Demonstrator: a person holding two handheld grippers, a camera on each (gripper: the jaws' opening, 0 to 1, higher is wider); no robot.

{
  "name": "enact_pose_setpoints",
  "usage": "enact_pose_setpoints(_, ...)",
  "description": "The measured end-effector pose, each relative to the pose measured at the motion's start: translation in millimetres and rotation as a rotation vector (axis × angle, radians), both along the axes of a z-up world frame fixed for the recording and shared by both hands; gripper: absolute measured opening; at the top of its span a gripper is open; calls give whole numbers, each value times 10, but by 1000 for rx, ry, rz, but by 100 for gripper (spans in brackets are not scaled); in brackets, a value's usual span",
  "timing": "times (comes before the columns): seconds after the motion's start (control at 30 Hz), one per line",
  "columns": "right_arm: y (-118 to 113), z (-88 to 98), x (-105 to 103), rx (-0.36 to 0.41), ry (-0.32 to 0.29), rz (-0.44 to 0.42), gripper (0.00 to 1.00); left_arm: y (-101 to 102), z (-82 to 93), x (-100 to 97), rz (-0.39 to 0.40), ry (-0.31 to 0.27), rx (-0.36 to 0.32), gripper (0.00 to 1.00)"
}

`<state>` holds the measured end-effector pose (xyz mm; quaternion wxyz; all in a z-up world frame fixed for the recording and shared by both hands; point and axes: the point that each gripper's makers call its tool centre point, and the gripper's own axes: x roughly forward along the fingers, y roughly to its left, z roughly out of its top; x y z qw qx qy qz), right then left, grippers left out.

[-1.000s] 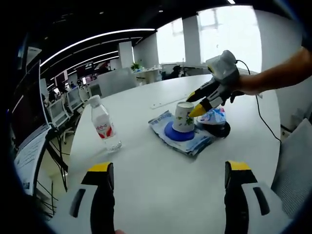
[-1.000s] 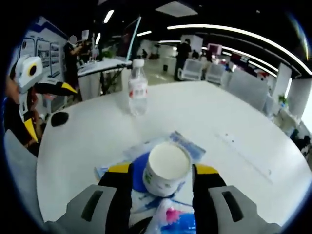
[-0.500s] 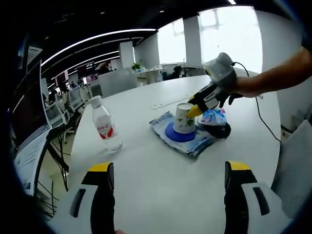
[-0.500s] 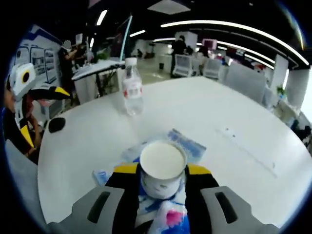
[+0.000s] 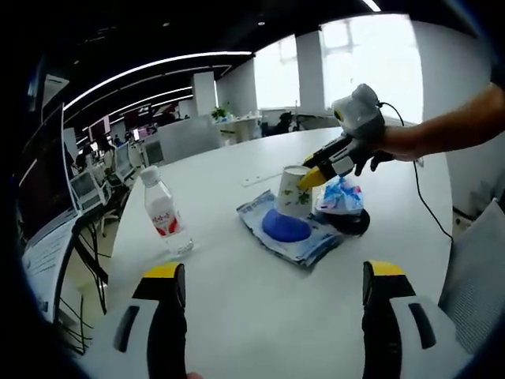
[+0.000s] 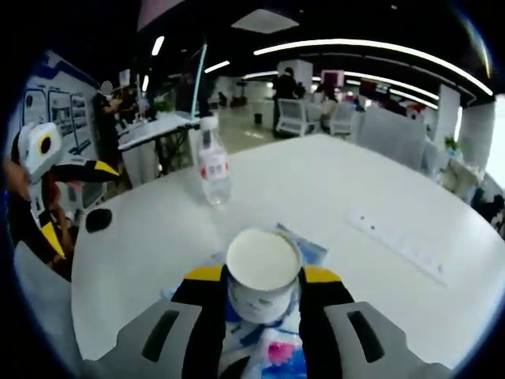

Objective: Arrange the tabletop items into an orderly group along one side of the table until the central work area is clear of visible clutter.

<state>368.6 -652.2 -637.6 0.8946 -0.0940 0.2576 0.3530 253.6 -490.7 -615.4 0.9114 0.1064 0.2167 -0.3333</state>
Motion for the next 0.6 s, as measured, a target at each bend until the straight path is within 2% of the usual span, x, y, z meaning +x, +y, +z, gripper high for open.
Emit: enact_pose_setpoints(0.6,-30,368,-144,90,-60,1,31,-337,149,36,-35,-21,-34,87)
